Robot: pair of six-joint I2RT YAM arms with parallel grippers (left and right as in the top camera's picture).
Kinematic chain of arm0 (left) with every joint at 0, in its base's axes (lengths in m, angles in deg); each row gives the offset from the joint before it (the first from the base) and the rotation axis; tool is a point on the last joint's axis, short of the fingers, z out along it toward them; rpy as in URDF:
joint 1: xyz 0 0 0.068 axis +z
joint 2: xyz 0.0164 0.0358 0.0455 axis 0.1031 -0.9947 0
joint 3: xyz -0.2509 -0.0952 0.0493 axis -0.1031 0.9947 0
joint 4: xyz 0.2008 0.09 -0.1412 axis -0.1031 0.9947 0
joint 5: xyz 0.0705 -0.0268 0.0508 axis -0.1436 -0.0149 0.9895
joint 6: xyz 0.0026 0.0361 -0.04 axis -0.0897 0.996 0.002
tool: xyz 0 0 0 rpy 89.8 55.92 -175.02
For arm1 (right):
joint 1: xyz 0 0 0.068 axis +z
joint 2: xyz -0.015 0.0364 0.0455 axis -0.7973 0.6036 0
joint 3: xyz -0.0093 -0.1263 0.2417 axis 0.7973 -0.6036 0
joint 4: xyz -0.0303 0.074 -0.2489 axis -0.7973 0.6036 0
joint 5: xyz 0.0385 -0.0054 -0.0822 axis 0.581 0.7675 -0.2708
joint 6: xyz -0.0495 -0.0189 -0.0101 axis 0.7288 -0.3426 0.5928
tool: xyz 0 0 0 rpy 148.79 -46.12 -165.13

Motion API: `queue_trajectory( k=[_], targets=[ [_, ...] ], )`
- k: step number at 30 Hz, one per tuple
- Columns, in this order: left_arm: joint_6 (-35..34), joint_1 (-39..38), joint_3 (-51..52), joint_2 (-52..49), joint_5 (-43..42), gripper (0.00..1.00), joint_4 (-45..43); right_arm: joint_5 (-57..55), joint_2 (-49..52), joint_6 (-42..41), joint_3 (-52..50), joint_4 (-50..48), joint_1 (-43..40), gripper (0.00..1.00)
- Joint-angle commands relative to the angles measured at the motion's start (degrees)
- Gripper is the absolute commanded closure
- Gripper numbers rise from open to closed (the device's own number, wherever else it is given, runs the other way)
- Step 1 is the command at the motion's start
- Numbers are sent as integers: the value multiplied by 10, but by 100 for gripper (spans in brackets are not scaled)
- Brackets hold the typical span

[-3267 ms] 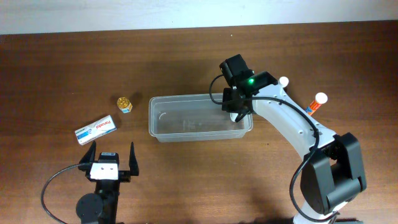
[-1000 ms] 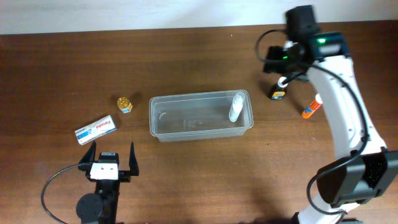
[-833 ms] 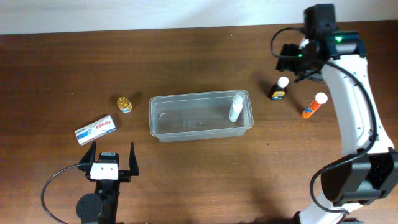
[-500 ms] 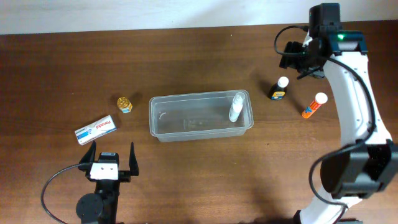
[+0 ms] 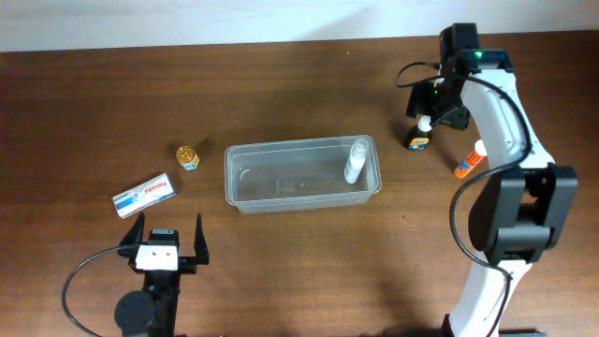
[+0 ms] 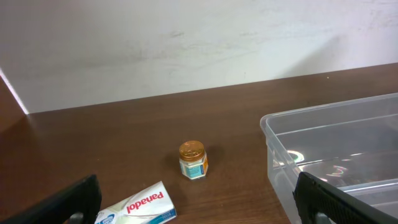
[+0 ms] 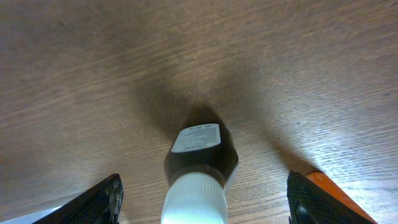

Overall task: Pack container
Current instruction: 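Move the right gripper down onto the dark brown bottle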

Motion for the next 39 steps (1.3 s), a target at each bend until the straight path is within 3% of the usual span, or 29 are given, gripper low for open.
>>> queue_trajectory(
  k=[1, 6, 11, 24, 39],
  targets=[
    [7, -1, 3, 5, 0, 1, 2, 15, 20, 5, 8, 0, -1, 24],
    [7, -1, 3, 5, 0, 1, 2, 16, 23, -33, 9, 14, -2, 26],
    [7, -1, 3, 5, 0, 1, 2, 16, 23, -103, 8, 24, 2, 36],
    [7, -1, 3, 5, 0, 1, 2, 10, 25, -284, 0, 23, 18, 30],
    [7, -1, 3, 5, 0, 1, 2, -10, 26, -313, -18, -14, 16, 31]
  ],
)
